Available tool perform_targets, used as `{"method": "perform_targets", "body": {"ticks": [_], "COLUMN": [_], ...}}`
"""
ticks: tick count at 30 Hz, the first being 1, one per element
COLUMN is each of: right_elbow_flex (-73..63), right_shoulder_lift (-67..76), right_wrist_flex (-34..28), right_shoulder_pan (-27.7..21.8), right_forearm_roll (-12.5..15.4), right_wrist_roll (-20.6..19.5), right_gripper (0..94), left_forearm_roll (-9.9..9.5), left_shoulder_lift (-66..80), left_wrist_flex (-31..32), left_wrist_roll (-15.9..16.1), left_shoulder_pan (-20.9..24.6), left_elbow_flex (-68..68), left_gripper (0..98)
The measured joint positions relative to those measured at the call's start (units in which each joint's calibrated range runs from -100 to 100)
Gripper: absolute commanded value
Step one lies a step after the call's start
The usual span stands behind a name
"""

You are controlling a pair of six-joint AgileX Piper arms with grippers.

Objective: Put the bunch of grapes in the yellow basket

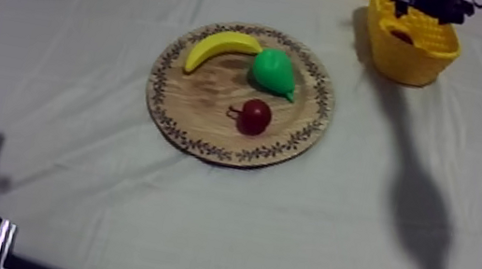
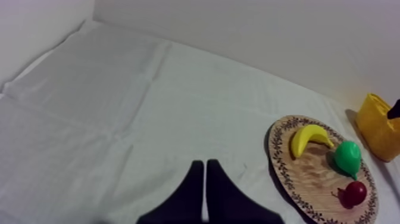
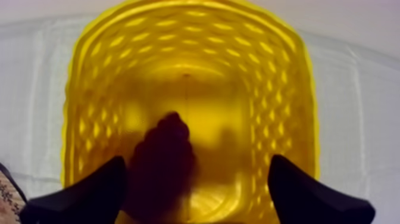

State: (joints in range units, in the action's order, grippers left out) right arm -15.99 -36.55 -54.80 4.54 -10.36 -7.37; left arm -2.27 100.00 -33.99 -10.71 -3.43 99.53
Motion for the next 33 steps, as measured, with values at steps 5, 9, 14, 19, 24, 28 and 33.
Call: {"method": "perform_targets", "body": {"ticks": [5,9,14,19,24,28,33], "right_elbow_flex": [1.19,3.75,9.27,16.04,23.01,28.41,35.64], "right_shoulder_lift": [1.25,2.94,6.85,12.61,20.37,27.18,36.34], "right_wrist_flex": [0.82,2.04,5.15,6.60,7.03,6.83,6.76], "right_shoulder_pan": [-0.21,-0.13,0.05,-0.14,-0.88,-1.62,-2.16], "right_forearm_roll": [0.48,-0.14,-2.25,-3.22,-3.37,-2.90,-2.47], "right_wrist_roll": [0.17,-0.14,-2.62,-4.21,-3.89,-3.00,-2.16], "right_gripper": [85.5,78.4,60.4,46.2,38.0,32.7,24.3], "left_forearm_roll": [0.00,0.00,0.00,0.00,0.00,0.00,0.00], "left_shoulder_lift": [0.00,0.00,0.00,0.00,0.00,0.00,0.00], "left_wrist_flex": [0.00,0.00,0.00,0.00,0.00,0.00,0.00], "left_wrist_roll": [0.00,0.00,0.00,0.00,0.00,0.00,0.00], "left_shoulder_pan": [0.00,0.00,0.00,0.00,0.00,0.00,0.00], "left_elbow_flex": [0.00,0.00,0.00,0.00,0.00,0.00,0.00], "left_gripper": [0.0,0.0,0.0,0.0,0.0,0.0,0.0]}}
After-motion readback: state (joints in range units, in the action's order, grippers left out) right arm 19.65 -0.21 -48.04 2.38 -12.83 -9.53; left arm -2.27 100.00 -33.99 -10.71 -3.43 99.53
